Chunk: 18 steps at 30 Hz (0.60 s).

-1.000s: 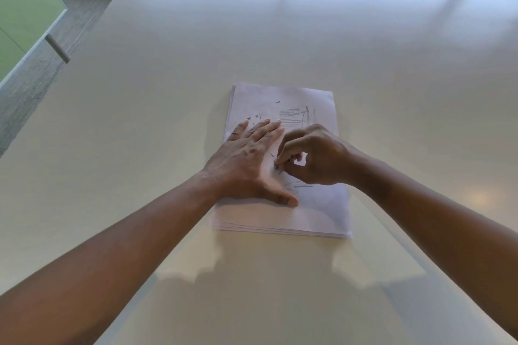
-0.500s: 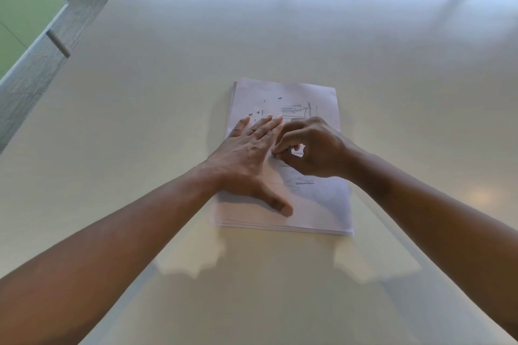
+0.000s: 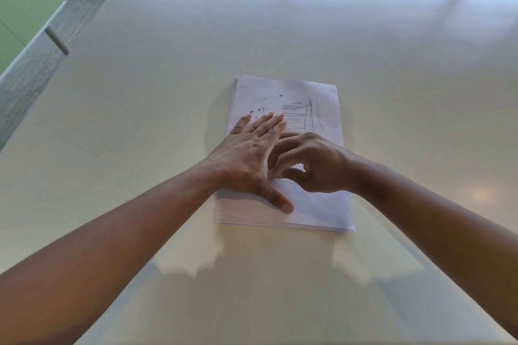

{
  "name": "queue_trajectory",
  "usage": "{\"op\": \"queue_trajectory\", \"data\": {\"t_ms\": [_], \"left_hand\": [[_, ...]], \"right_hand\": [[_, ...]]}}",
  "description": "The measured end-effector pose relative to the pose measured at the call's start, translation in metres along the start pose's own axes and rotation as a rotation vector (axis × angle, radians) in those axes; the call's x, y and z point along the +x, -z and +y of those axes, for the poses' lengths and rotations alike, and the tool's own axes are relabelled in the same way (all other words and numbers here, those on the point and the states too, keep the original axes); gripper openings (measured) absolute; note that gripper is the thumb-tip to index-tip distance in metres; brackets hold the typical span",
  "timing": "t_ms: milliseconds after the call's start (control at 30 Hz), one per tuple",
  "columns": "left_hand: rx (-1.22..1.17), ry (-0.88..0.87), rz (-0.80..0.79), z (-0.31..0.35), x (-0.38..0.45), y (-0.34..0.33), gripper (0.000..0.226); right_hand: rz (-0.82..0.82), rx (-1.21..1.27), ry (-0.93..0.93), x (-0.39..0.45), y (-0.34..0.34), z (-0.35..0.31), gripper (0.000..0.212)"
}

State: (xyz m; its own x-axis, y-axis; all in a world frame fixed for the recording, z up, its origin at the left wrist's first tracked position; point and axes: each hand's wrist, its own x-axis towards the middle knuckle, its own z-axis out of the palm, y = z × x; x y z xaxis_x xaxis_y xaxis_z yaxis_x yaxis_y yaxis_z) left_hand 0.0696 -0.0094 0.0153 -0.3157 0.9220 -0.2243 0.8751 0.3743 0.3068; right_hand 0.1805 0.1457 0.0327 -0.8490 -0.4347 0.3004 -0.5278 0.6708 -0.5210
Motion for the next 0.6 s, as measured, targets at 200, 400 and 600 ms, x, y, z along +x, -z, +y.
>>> {"op": "queue_trajectory", "data": {"t_ms": [200,400,600], "left_hand": [[0.011,0.001,-0.105,-0.001,0.0,0.007,0.172],[0.032,-0.004,-0.14,0.0,0.0,0.011,0.17],[0.042,0.003,-0.1,-0.001,-0.001,0.007,0.17]], "right_hand": [[-0.065,-0.009,0.031,0.004,0.005,0.001,0.011],[-0.047,0.007,0.035,0.006,0.001,0.0,0.012],[-0.079,-0.008,0.033,0.005,0.006,-0.002,0.011]]}}
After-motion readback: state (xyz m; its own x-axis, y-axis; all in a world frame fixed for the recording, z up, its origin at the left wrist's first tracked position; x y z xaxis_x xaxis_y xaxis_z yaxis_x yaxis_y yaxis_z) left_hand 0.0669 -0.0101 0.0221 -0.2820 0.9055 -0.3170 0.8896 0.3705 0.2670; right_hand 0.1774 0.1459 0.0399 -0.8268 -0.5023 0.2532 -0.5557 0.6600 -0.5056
